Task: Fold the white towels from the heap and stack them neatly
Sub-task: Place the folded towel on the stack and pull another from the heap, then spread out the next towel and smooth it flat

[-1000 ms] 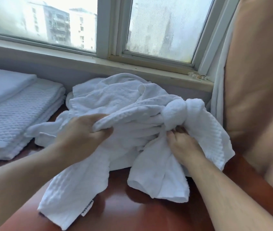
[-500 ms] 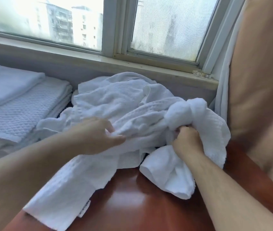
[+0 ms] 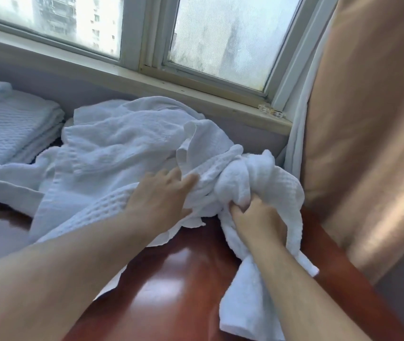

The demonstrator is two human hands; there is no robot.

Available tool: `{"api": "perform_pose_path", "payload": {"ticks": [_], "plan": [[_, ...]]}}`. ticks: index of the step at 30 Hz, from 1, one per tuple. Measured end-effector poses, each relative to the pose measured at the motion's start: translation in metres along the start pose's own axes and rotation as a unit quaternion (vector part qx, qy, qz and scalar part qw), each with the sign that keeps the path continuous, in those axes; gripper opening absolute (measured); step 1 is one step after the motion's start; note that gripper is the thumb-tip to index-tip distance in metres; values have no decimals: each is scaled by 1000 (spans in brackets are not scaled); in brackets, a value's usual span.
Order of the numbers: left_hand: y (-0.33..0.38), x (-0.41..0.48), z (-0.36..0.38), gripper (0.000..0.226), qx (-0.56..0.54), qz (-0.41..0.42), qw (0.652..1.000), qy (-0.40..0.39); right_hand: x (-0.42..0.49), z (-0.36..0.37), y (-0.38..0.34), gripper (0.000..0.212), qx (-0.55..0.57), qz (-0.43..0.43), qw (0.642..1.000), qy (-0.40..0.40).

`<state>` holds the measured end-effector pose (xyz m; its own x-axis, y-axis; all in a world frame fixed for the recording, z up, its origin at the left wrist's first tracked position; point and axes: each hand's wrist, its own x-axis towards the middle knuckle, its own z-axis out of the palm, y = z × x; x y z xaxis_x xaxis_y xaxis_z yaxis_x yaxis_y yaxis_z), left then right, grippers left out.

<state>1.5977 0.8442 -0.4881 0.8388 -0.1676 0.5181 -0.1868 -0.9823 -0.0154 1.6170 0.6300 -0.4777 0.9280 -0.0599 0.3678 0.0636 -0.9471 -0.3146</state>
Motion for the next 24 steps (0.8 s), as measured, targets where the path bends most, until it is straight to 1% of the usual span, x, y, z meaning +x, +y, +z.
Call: {"api": "perform_pose_path", "payload": {"ticks": [3,6,7,9,10,11,12,13,15,16,17,19,20,21,22,23,24], "plan": [[-8,11,14,65,-2,15,1000,26,10,12,3,35,25,1,999,30],[-8,28,24,62,-9,17,1000,23,23,19,6,36,64,23,998,5],[-7,32,26,61,-12,11,1000,22,23,20,6,36,63,21,998,16],[-6,35,30,61,-15,2,1000,22,20,19,2,32,-9,-23,994,107],[-6,34,30,62,-20,0,1000,23,17,16,-1,29,-17,-42,987,156],[-8,32,28,64,-28,0,999,22,16,11,-4,27,18,-49,981,188],[-10,31,25,66,-43,0,999,16,16,1,-11,27,96,-46,973,207],[-12,29,22,69,-60,-1,998,3,18,-14,-19,28,187,-33,957,218],[-16,20,10,82,-76,-4,997,-33,22,-53,-36,27,337,7,912,234],[-18,11,4,89,-68,2,997,-39,22,-75,-46,25,382,3,893,238],[-20,-1,-3,95,-50,11,998,-43,19,-96,-57,24,412,-22,880,233],[-23,-27,-16,98,-30,13,997,-64,9,-130,-80,26,474,-90,856,187],[-24,-39,-25,93,-56,-1,996,-72,3,-142,-92,25,524,-115,832,142],[-24,-46,-36,82,-123,-30,989,-78,-4,-152,-103,18,591,-128,794,71],[-24,-52,-49,62,-250,-79,964,-52,-11,-159,-113,11,657,-132,742,-29],[-26,-56,-64,38,-422,-149,894,-1,-18,-164,-122,18,682,-131,709,-122],[-30,-62,-80,26,-599,-214,769,53,-26,-165,-127,23,664,-140,706,-203]]}}
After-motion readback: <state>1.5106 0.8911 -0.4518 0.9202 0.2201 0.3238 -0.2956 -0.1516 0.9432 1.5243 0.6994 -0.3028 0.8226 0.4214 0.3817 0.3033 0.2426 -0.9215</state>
